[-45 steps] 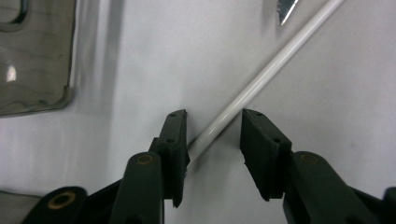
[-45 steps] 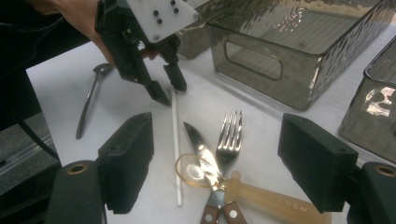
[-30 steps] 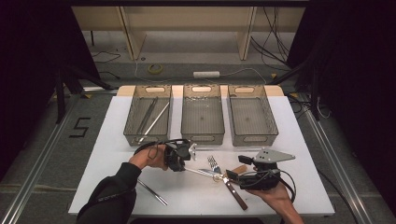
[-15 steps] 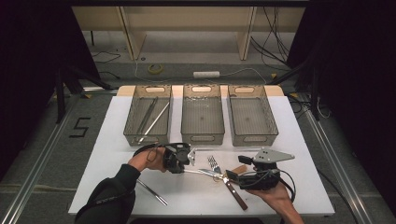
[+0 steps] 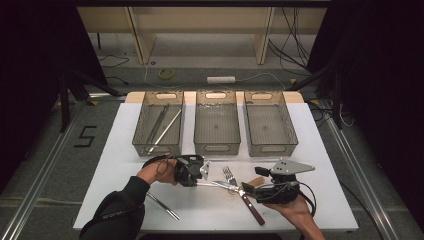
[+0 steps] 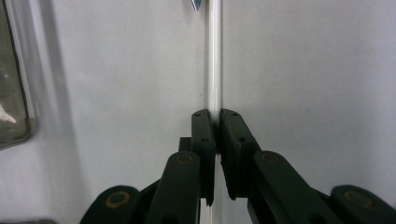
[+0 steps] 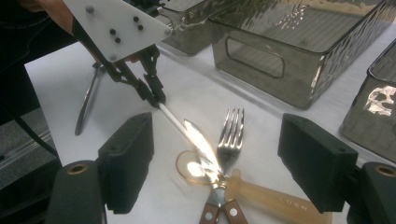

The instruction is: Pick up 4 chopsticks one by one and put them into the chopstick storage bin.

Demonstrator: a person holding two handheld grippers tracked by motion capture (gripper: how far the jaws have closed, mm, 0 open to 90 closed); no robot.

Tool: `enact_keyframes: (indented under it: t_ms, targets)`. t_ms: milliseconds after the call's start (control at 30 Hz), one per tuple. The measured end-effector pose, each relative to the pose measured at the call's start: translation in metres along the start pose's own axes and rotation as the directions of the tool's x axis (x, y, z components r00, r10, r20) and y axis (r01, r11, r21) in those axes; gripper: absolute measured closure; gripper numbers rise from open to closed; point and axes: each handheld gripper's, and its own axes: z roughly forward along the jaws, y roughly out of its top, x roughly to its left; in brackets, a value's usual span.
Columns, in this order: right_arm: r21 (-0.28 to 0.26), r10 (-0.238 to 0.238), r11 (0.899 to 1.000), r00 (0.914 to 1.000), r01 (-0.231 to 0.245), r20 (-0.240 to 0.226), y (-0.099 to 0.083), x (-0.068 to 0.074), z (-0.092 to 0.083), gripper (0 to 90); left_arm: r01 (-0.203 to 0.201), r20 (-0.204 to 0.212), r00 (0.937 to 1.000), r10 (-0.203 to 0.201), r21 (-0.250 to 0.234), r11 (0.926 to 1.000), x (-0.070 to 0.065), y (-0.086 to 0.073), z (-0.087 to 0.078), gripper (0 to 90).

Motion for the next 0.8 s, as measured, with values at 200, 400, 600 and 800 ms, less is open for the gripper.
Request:
enact_keyframes:
  t_ms: [200,400,600,800]
  targets:
    - [0.0,-0.003,1.0,1.0,0.003,-0.001,0.0,0.0,0.0,27.9,0.006,0.008,1.0,-0.006,-0.001,1.0,-0.001,-0.002,-0.001,84.2]
    - [0.001,-0.006,1.0,1.0,0.006,-0.001,0.0,0.0,0.0,28.0,0.016,0.008,0.9998,-0.016,0.0,0.9999,-0.005,-0.005,-0.01,84.3]
    - [0.002,-0.005,1.0,1.0,0.005,0.0,0.0,0.0,0.0,28.0,0.032,0.02,0.9993,-0.032,0.004,0.9995,-0.013,-0.01,-0.016,84.3]
    - [0.004,-0.008,1.0,1.0,0.008,-0.001,0.0,0.001,0.001,28.0,0.048,0.025,0.9985,-0.048,0.003,0.9988,-0.016,-0.022,-0.025,84.3]
